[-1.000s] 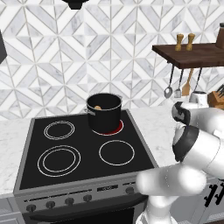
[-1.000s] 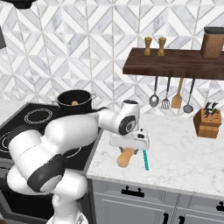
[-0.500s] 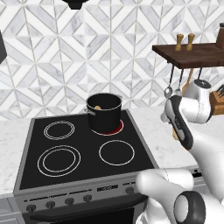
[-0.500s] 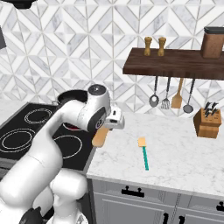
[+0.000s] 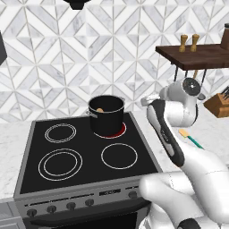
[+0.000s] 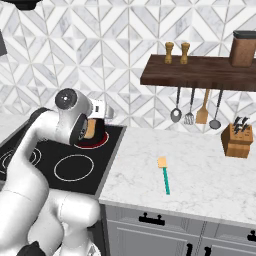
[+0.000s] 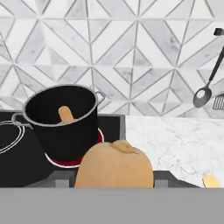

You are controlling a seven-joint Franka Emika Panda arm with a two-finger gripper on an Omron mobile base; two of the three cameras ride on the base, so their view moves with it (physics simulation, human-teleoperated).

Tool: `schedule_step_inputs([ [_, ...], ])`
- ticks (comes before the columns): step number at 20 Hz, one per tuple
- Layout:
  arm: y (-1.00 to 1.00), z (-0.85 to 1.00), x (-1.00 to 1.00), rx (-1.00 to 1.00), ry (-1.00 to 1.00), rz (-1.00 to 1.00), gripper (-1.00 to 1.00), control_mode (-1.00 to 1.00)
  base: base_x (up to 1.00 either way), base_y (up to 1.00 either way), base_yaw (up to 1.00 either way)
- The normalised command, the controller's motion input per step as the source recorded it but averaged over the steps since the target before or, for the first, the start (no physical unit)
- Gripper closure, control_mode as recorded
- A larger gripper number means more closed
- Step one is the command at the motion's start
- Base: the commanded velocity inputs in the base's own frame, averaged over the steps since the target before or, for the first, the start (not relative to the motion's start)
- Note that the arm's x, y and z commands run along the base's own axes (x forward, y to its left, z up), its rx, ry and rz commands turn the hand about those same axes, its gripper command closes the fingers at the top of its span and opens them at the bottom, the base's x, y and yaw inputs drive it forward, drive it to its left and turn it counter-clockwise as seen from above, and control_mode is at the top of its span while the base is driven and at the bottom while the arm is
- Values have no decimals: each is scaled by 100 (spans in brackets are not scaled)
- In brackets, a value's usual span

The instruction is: Put the squash and squash in the pot. Retrieve the spatula and lightly stir the vegetables in the pot.

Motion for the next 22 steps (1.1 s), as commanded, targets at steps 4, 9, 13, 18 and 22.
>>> schedule_step_inputs([
  [4,75,96,89,0,-34,0,100,-100,0,0,0],
  [9,57,35,97,-2,-17,0,100,-100,0,0,0],
  [13,47,-30,74,-11,-8,0,100,-100,0,0,0],
  [18,42,-39,45,-3,-5,0,100,-100,0,0,0],
  [22,26,-26,50,0,0,0,100,-100,0,0,0],
])
